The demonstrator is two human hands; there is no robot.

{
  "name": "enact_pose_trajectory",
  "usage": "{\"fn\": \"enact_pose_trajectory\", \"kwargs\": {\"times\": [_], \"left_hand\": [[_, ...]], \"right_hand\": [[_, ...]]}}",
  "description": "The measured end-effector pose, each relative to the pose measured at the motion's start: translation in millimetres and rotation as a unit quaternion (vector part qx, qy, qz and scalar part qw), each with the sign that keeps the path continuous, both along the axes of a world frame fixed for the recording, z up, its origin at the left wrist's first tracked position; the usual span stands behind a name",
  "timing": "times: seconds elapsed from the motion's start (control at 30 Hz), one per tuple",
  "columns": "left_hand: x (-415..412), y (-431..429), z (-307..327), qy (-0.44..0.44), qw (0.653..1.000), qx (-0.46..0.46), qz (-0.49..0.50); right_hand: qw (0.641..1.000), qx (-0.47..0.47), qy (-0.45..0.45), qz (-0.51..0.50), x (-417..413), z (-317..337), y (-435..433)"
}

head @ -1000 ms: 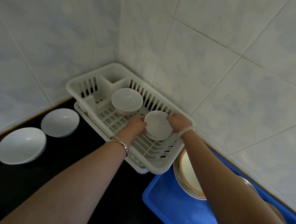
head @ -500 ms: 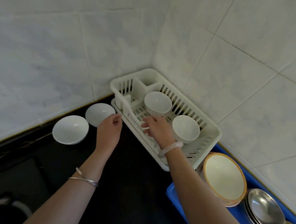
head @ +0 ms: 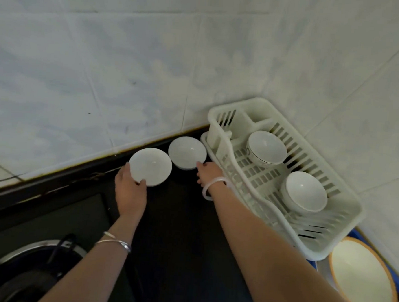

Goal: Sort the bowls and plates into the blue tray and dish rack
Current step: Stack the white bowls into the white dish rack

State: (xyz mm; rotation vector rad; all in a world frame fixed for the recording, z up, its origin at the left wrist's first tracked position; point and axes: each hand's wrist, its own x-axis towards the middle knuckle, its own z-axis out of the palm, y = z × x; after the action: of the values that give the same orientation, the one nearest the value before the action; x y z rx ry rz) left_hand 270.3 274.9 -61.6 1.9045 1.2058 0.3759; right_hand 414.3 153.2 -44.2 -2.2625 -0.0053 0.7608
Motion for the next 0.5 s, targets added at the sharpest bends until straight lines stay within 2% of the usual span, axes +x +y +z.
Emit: {"fn": "enact_pose_trajectory", "kwargs": {"times": [0.1,0.23,0.33,0.5], "left_hand": [[3.3,8.5,-7.8,-0.057,0.987,-0.143,0.055],[1.5,8.6,-12.4,-0.172,0.930,-0.306,0.112],[1.4,11.8,-13.2,-0.202,0.905,-0.354,0.123],[-0.4,17.4,-14.6,-0.212,0.889,-0.385,0.126]], "right_hand": [[0.999,0.016,0.025,-0.040,4.7,-8.1,9.9],[0.983,0.103,0.073,-0.134,7.8,-11.2,13.7],[0.974,0.135,0.065,-0.169,10.4,-7.5,8.1],[0.964,0.200,0.052,-0.166,5.8,11.9,2.5]]}}
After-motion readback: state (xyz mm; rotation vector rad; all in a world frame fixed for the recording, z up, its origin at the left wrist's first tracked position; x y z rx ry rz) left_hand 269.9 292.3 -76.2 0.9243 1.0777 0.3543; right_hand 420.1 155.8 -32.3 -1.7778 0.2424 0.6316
